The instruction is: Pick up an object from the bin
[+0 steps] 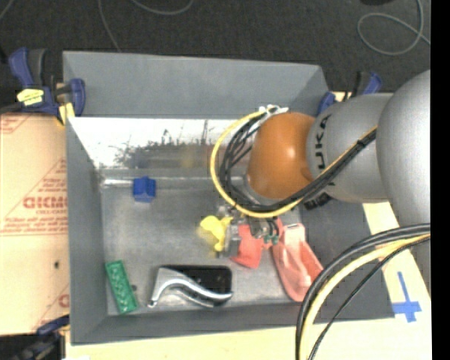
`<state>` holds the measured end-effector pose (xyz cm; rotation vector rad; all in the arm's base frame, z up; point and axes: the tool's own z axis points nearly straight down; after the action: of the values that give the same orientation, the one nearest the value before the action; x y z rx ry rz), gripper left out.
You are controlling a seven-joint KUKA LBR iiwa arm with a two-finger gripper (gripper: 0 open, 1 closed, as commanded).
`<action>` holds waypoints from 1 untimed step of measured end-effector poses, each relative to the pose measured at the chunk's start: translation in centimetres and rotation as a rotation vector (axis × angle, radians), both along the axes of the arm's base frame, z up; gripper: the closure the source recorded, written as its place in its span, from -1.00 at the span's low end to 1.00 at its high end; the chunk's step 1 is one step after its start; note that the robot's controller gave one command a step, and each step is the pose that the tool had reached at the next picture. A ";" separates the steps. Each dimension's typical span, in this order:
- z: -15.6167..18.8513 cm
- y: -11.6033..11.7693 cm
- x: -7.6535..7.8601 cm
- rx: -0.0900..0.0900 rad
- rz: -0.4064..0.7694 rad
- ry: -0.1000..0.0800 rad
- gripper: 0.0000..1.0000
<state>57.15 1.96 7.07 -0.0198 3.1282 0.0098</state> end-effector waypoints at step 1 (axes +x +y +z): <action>10.8 0.1 0.4 -0.001 0.024 -0.004 1.00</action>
Offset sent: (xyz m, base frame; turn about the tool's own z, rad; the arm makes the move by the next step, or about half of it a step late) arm 0.0000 0.0000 0.0000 0.0000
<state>57.56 2.05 17.82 -0.0568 3.1243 0.0092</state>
